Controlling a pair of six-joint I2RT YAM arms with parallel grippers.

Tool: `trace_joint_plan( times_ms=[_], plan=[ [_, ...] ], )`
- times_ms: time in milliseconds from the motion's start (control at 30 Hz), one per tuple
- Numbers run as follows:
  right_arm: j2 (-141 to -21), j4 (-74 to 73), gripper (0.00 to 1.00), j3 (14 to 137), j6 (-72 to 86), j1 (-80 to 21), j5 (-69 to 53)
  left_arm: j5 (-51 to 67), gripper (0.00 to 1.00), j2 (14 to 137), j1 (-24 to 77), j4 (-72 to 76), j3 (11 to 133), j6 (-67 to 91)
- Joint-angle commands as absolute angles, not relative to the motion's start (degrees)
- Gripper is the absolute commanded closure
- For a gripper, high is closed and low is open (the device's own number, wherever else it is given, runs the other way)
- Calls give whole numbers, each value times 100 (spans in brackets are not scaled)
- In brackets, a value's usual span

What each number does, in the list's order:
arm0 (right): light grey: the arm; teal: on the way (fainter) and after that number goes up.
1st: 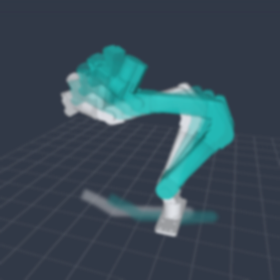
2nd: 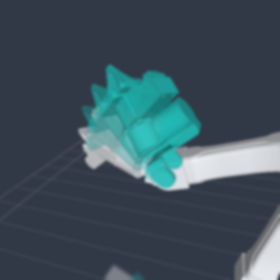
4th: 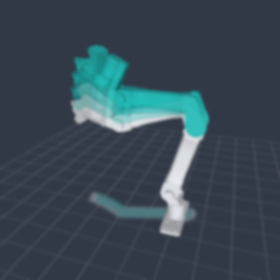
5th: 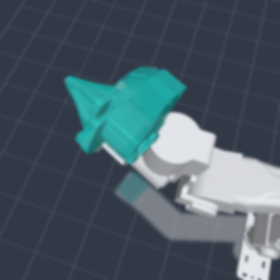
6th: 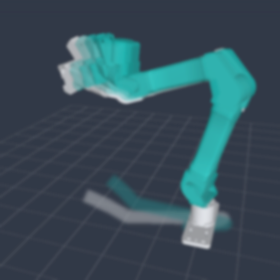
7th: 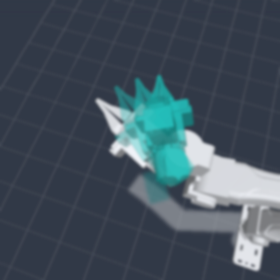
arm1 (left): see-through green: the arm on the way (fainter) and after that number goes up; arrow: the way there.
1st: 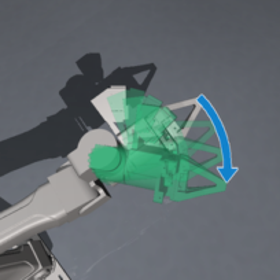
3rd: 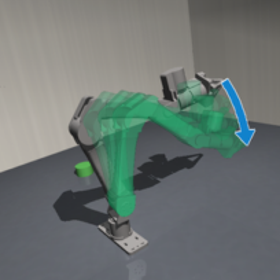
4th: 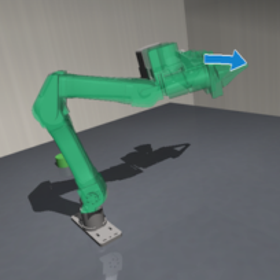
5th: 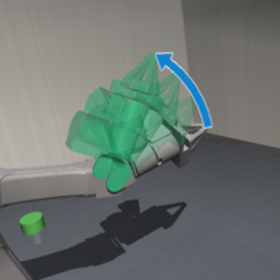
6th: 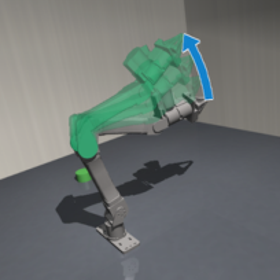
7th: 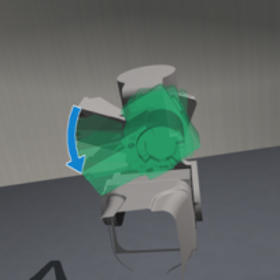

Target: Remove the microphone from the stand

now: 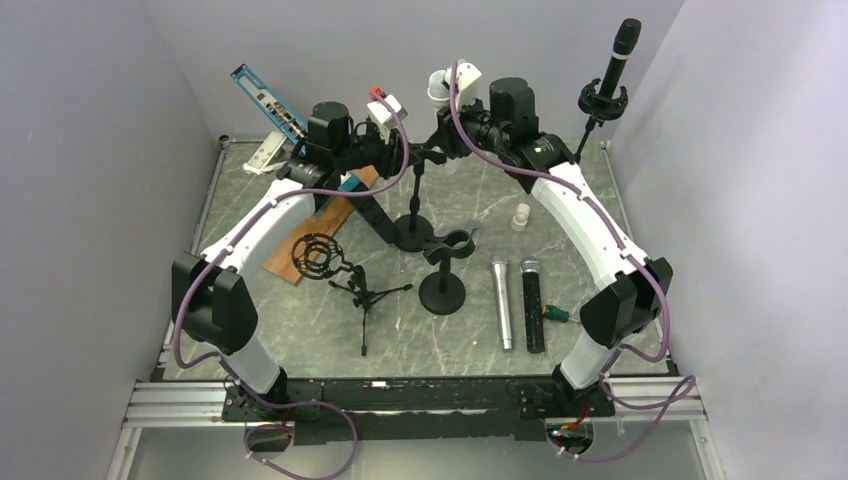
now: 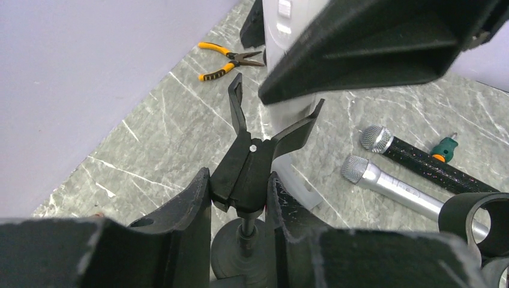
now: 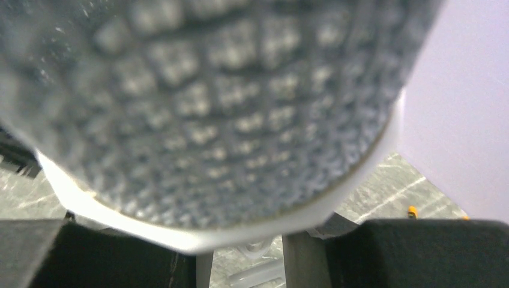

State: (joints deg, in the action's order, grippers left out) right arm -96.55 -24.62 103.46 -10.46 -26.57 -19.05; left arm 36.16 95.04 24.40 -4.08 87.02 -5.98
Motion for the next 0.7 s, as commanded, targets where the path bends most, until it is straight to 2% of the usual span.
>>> trace_joint_plan(
  times_ms=[0, 200, 267, 367, 400, 533, 667],
  plan=[
    [-9336, -2149, 100, 10805, -722, -2675, -618, 3460, 100, 9374, 2470, -579, 8481, -674],
    [-8958, -2557, 100, 10805, -406, -2665, 2382, 3494, 100, 9277, 2470, -495, 8403, -618],
    [-8756, -2759, 100, 10405, -185, -2675, 2905, 3535, 100, 9279, 2469, -503, 8448, -555],
    [-8280, -2966, 100, 9530, 463, -2664, 2819, 3541, 97, 9334, 2470, -618, 8565, -365],
    [-8115, -3036, 100, 9218, 718, -2658, 2674, 3549, 92, 9359, 2469, -662, 8606, -327],
    [-7491, -3387, 100, 7974, 1527, -2657, 1969, 3689, 61, 9432, 2470, -829, 8761, -132],
    [-7122, -4034, 100, 7285, 2045, -2654, 1508, 3702, 47, 9329, 2462, -843, 8752, -39]
  ],
)
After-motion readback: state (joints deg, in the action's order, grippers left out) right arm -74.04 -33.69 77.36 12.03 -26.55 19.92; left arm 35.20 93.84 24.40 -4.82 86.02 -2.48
